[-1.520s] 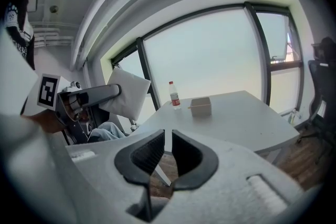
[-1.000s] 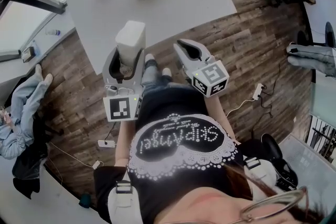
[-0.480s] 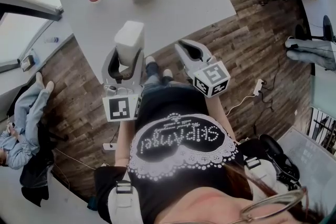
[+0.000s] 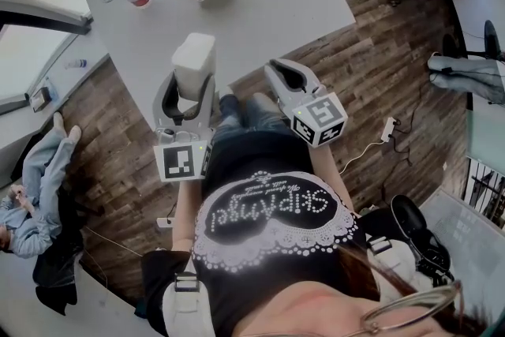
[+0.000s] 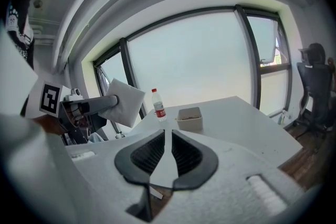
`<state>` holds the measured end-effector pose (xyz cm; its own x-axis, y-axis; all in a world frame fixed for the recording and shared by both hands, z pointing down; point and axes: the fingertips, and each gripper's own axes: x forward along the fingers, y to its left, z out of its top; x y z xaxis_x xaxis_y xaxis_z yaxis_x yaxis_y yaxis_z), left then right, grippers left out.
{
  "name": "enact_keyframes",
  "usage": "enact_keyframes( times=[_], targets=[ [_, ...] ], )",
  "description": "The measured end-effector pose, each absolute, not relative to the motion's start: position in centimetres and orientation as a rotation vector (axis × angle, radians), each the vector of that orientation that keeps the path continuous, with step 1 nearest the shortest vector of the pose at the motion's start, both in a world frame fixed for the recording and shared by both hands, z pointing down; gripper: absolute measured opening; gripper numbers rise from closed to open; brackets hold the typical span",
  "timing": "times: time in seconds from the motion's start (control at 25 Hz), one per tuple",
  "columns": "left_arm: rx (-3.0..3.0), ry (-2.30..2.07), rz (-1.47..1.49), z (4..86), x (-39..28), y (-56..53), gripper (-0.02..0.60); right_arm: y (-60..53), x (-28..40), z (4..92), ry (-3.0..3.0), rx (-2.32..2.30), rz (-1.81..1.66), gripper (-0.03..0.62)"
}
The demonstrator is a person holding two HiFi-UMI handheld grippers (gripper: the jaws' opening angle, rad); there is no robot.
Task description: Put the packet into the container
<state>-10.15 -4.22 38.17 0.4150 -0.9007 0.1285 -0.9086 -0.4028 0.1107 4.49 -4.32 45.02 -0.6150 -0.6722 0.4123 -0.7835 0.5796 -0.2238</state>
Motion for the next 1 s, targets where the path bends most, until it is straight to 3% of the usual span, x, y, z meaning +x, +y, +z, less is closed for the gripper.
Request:
enact_keyframes(
  times=[1.0],
  targets=[
    [2.413,-1.716,0.077,37.9,-7.3,-8.8,0.262,-11.1,7.1,44.3,-2.599,1.070,0.550,0.038]
  ],
)
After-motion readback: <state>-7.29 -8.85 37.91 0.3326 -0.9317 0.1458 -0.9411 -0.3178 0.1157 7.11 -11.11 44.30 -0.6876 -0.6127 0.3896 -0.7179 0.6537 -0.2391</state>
